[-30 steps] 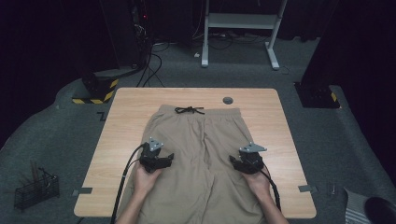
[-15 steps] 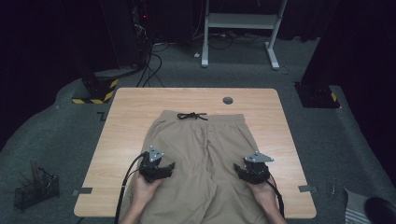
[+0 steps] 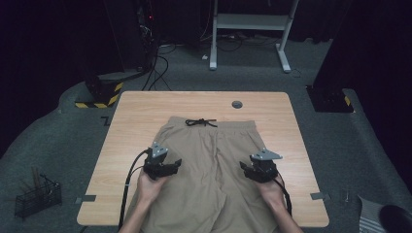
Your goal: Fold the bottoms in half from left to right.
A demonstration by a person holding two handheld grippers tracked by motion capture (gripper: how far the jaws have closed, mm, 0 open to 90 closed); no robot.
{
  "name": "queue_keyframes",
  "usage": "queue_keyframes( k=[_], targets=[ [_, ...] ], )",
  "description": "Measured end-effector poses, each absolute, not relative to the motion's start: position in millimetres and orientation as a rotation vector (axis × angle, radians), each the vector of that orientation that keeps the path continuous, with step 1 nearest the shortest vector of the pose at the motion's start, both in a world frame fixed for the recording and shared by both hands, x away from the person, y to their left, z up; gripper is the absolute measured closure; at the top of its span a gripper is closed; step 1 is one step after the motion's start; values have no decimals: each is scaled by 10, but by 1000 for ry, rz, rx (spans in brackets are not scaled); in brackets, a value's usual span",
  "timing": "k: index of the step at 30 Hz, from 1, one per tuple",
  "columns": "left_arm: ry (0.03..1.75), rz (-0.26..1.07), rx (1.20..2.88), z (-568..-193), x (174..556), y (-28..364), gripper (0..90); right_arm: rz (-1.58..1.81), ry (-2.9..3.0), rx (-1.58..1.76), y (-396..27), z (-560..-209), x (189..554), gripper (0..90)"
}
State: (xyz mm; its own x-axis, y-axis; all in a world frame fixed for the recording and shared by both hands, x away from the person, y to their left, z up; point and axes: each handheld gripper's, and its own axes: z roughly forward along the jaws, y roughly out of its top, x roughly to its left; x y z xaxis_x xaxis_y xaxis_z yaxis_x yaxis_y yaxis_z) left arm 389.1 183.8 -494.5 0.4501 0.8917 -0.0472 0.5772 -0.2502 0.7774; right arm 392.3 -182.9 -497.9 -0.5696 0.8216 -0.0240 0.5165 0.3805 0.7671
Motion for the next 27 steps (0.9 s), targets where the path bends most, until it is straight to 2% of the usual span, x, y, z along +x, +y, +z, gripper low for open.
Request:
queue_keyframes(
  k=[10, 15, 27],
  targets=[
    [1270, 533, 1976, -5105, 4217, 1753, 327, 1016, 2251, 1230, -1704, -5097, 4272, 555],
    [1262, 549, 2061, -5199, 4219, 1687, 323, 980, 2266, 1240, -1700, -5160, 4279, 558],
    [1229, 557, 2014, -5261, 4085, 1719, 323, 981, 2259, 1205, -1722, -5225, 4188, 536]
  ],
)
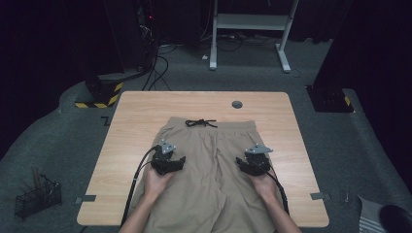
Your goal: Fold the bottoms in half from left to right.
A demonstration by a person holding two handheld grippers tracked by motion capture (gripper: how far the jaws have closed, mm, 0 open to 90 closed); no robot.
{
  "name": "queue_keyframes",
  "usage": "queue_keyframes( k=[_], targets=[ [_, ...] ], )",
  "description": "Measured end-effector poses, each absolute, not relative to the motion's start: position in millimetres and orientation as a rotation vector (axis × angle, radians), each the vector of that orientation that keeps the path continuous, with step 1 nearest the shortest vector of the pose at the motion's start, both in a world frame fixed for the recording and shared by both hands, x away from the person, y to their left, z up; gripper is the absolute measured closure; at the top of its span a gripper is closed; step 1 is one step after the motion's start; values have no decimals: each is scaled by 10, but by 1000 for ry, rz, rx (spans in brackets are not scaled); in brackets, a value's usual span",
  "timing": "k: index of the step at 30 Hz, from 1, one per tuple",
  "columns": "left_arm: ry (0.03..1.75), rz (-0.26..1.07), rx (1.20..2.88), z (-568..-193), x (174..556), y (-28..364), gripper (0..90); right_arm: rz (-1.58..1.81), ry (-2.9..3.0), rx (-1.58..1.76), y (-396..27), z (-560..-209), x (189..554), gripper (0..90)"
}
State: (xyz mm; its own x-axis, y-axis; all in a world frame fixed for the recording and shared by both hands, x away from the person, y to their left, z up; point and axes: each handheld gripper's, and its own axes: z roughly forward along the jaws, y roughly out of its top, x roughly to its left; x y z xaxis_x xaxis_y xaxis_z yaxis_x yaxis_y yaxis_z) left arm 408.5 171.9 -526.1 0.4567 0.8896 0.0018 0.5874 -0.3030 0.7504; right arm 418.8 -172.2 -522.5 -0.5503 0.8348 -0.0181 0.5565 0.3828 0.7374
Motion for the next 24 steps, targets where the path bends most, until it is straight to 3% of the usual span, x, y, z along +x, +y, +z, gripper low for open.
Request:
queue_keyframes(
  k=[24],
  targets=[
    [1176, 521, 2047, -5256, 3447, 1609, 280, 986, 2274, 1178, -1926, -5225, 3583, 522]
  ],
)
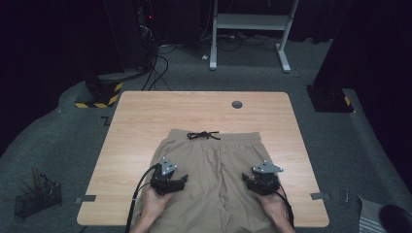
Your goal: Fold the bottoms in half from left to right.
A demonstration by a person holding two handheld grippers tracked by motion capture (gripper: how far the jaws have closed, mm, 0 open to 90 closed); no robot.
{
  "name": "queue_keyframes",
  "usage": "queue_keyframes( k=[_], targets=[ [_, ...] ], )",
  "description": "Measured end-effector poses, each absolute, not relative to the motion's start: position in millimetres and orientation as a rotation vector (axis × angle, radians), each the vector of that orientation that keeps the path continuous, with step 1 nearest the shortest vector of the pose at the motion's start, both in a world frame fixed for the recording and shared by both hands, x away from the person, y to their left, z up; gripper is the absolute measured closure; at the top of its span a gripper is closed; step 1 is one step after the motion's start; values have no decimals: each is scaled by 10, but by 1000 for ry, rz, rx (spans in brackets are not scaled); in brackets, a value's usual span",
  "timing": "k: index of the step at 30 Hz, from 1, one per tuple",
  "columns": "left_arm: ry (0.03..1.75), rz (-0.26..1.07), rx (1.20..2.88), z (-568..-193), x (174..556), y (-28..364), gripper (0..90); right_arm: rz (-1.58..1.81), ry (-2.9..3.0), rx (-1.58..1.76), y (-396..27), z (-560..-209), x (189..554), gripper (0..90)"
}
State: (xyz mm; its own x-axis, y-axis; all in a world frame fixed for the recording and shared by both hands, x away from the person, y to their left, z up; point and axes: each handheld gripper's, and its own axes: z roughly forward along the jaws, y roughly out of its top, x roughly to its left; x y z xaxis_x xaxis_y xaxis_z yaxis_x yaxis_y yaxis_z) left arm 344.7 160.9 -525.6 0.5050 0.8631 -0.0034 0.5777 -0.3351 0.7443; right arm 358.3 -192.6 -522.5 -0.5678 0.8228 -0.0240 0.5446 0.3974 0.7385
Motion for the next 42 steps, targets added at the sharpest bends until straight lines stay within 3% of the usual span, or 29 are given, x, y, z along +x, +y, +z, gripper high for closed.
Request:
queue_keyframes(
  k=[4, 14, 26, 35, 42],
  targets=[
    [1196, 457, 2065, -5180, 3547, 1648, 277, 968, 2294, 1183, -1909, -5203, 3622, 513],
    [1276, 512, 1992, -4933, 3992, 1859, 256, 1061, 2288, 1177, -1741, -5115, 3873, 499],
    [1382, 553, 1929, -4955, 4477, 2015, 259, 1120, 2279, 1127, -1410, -5007, 4193, 601],
    [1440, 511, 1907, -5129, 4630, 2107, 335, 1148, 2312, 1086, -1181, -4991, 4330, 696],
    [1422, 502, 1940, -5179, 4644, 2094, 451, 1088, 2365, 1083, -1103, -5121, 4387, 790]
  ],
)
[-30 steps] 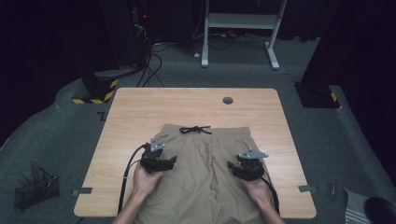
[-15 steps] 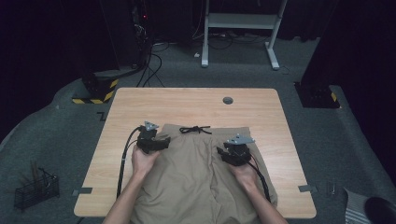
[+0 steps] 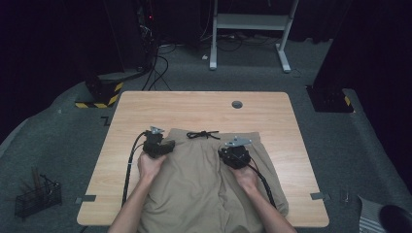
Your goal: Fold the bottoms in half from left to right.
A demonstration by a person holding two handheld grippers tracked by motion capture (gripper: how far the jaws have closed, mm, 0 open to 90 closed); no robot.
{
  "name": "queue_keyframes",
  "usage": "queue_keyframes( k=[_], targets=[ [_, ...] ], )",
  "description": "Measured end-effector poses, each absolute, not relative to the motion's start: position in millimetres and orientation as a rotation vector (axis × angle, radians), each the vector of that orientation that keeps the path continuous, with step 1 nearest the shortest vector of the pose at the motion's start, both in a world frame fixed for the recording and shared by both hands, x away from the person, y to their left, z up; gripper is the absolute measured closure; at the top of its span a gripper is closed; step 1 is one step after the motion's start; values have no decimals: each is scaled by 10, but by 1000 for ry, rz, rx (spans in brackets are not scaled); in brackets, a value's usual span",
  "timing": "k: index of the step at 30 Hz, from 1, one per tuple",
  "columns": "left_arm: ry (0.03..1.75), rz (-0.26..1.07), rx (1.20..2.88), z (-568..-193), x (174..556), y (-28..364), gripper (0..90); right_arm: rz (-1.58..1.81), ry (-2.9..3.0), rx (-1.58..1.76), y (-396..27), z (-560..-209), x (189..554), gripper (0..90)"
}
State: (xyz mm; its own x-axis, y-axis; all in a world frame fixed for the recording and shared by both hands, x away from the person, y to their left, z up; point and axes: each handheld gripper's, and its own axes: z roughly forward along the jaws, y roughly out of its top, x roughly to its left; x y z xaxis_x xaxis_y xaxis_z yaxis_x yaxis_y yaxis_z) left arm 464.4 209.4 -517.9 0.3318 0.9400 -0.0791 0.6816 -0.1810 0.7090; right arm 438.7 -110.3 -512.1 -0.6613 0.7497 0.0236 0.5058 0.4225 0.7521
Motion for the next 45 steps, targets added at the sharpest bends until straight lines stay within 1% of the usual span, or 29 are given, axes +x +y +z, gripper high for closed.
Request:
queue_keyframes(
  k=[4, 8, 11, 12, 13, 19, 20, 22, 23, 29, 32, 45],
  targets=[
    [1420, 507, 1952, -5172, 4642, 2106, 484, 1061, 2380, 1086, -1113, -5175, 4389, 813],
    [1398, 553, 1995, -5179, 4623, 2088, 485, 1061, 2381, 1078, -1126, -5224, 4384, 820],
    [1390, 541, 1998, -5172, 4619, 2091, 521, 1054, 2377, 1059, -1120, -5229, 4374, 818],
    [1385, 535, 2001, -5166, 4615, 2086, 574, 1055, 2378, 1058, -1121, -5230, 4374, 817],
    [1381, 534, 2000, -5165, 4614, 2081, 609, 1053, 2377, 1055, -1119, -5230, 4372, 815],
    [1351, 500, 1990, -5173, 4613, 2083, 757, 1040, 2371, 1041, -1106, -5230, 4361, 810],
    [1341, 497, 1998, -5171, 4607, 2083, 793, 1039, 2371, 1041, -1106, -5230, 4360, 810],
    [1321, 520, 2022, -5160, 4593, 2076, 863, 1040, 2371, 1044, -1106, -5230, 4360, 809],
    [1318, 519, 2023, -5158, 4590, 2077, 873, 1040, 2371, 1044, -1106, -5230, 4361, 809],
    [1309, 503, 2015, -5120, 4567, 2102, 887, 1033, 2368, 1030, -1101, -5231, 4359, 807],
    [1277, 502, 1990, -5032, 4516, 2098, 888, 1030, 2366, 1028, -1095, -5231, 4356, 807],
    [1171, 408, 1902, -4792, 4349, 2027, 889, 1025, 2364, 1024, -1087, -5232, 4358, 805]
  ],
)
